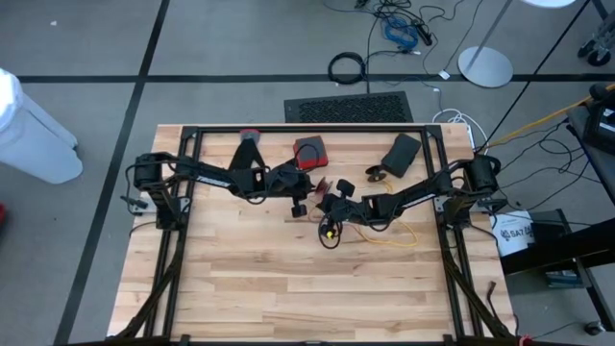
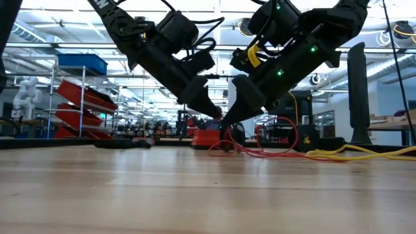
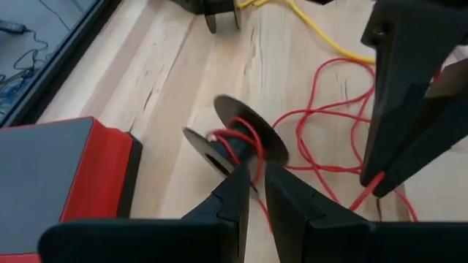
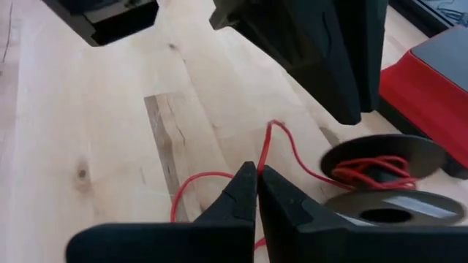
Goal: Coil cords
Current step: Uncoil the red wire from the spool
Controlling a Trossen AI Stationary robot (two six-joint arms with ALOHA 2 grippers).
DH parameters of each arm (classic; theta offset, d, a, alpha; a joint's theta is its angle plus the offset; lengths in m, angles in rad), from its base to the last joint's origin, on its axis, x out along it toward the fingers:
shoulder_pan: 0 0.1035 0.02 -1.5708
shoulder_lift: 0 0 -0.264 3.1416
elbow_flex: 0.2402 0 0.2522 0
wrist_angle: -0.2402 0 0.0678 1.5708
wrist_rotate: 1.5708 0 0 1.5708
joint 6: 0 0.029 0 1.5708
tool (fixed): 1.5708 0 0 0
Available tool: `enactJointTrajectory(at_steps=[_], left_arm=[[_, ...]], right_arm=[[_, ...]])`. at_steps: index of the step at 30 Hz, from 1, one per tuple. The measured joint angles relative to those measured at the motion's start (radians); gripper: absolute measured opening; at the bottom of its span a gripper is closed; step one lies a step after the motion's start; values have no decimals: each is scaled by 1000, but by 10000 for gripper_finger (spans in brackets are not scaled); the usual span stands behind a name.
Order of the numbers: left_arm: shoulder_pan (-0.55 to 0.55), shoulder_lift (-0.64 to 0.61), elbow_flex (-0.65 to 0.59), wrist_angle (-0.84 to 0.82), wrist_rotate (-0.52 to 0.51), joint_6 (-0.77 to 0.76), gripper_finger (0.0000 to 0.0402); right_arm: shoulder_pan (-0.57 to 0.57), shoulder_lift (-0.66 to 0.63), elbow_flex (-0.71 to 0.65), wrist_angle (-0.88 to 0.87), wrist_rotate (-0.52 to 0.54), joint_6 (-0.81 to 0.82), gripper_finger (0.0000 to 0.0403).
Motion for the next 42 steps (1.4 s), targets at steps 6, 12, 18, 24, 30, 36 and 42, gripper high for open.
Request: enactJointTrajectory(at_steps=[6,12,18,24,30,36,42], left_arm=[[-2,62,0,100,-30,-64,71],[-2,111,0,199,-73,-79,105],[1,112,0,235,-132,-56,114],[10,112,0,261,-93,-19,114],[49,112,0,264,19,-18,114],[90,112,9,274,150,-24,114],[92,172,80,221,199,-25,114]], right_arm=[[0,0,0,0,0,0,0],[0,0,0,0,0,0,0],[0,0,0,0,0,-4,0],[0,0,0,2,0,-4,0],[0,0,0,8,0,-5,0],[0,0,0,10,0,-9,0],[0,0,0,22,0,-10,0]])
